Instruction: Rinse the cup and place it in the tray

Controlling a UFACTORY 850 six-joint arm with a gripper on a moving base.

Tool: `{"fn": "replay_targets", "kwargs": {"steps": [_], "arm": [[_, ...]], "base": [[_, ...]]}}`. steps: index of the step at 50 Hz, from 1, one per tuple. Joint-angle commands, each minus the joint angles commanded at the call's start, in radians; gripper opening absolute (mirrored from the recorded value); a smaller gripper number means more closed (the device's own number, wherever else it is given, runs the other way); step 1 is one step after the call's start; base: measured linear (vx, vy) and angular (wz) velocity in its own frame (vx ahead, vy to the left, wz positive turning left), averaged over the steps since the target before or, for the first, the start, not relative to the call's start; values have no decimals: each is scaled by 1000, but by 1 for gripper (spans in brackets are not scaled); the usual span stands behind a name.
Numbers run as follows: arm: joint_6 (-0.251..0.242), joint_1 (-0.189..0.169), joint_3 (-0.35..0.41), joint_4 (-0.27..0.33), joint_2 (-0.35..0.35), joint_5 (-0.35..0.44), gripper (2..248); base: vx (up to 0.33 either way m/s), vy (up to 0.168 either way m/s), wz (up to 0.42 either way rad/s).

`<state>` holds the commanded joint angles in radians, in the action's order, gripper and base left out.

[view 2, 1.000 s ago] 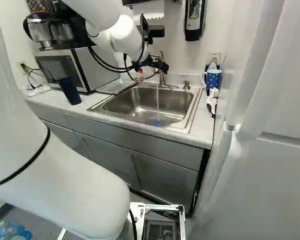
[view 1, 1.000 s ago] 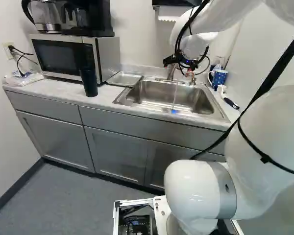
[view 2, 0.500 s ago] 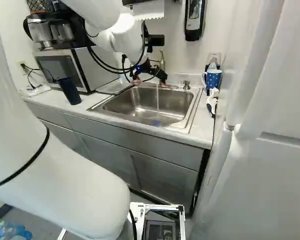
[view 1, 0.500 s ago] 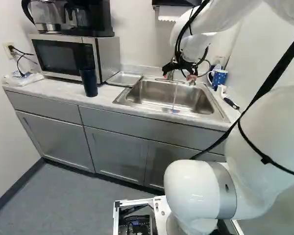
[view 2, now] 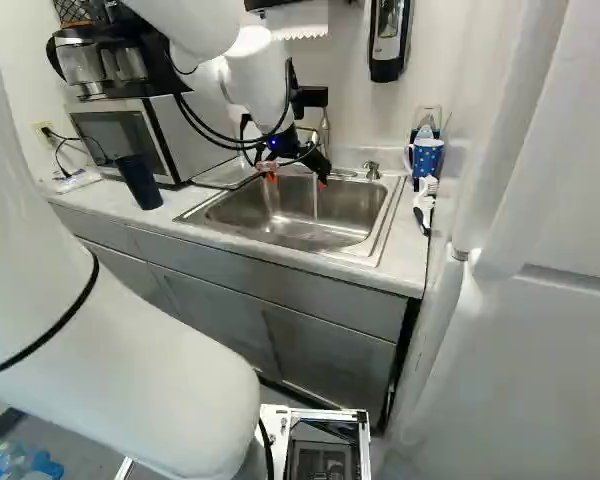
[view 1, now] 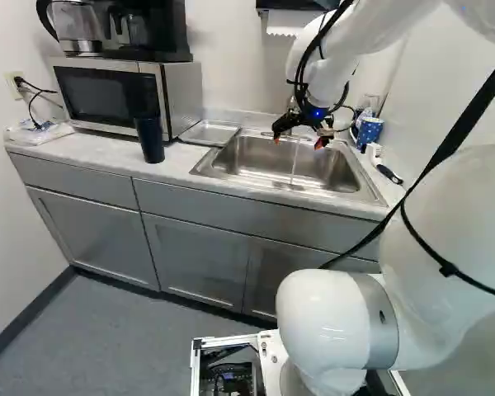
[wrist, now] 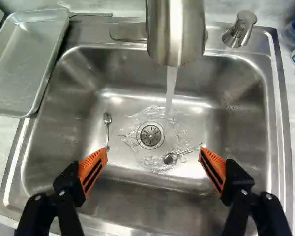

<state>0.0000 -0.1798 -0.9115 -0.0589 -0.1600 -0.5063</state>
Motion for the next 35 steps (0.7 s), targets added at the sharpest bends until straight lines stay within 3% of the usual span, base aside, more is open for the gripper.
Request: {"fn": "replay_targets", "kwargs": {"steps": [19,35], "arm": [[0,4,1,0,-1,0,247],[0,56,10,0,-12,0,247]], "base": [[0,0,0],[0,0,0]]}}
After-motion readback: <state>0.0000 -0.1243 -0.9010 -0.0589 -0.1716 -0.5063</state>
